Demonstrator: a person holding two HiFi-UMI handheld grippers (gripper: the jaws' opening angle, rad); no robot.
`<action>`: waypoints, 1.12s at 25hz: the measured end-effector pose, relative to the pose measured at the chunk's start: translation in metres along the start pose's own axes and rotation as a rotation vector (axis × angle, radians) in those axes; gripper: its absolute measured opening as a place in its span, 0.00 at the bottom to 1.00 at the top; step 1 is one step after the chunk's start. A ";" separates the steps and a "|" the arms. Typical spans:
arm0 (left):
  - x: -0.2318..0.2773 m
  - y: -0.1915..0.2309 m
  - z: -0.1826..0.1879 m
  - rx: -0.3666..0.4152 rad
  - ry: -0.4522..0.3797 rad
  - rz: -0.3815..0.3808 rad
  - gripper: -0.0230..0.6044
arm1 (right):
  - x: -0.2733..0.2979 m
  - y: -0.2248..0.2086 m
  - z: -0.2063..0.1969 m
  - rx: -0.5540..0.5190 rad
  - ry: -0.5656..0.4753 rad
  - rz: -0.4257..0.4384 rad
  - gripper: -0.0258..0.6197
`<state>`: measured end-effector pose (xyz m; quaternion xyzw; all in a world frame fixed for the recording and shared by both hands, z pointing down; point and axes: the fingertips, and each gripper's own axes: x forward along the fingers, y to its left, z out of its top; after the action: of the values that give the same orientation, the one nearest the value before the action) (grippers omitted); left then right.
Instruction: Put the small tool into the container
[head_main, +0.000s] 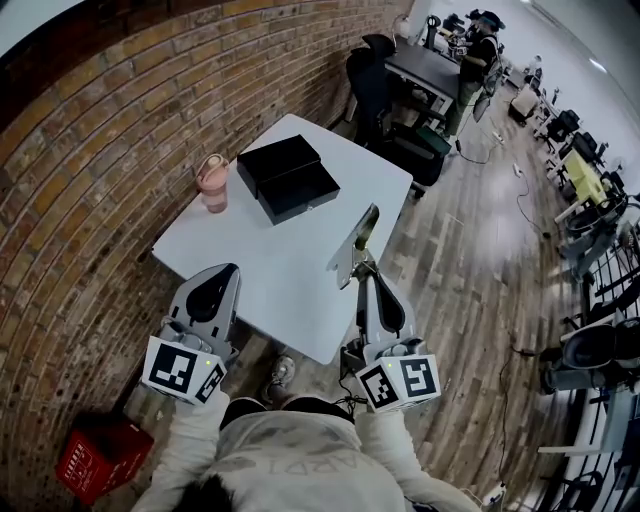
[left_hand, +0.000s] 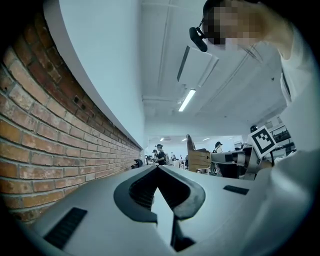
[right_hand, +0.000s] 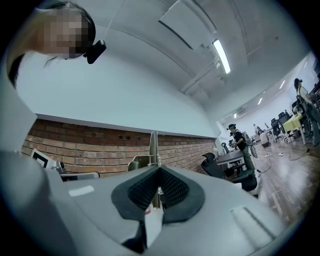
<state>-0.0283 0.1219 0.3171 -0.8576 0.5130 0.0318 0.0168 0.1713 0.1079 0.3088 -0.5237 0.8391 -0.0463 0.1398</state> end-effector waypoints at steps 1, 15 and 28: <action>0.005 0.005 0.001 0.001 -0.001 0.001 0.04 | 0.007 -0.001 0.000 0.001 -0.001 0.003 0.06; 0.079 0.052 0.010 0.028 -0.011 -0.008 0.04 | 0.096 -0.030 -0.001 0.039 -0.016 0.029 0.06; 0.124 0.072 0.001 0.043 -0.011 -0.024 0.04 | 0.146 -0.055 -0.013 0.052 -0.025 0.036 0.06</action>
<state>-0.0333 -0.0212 0.3075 -0.8629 0.5033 0.0254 0.0386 0.1551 -0.0476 0.3068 -0.5052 0.8451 -0.0591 0.1647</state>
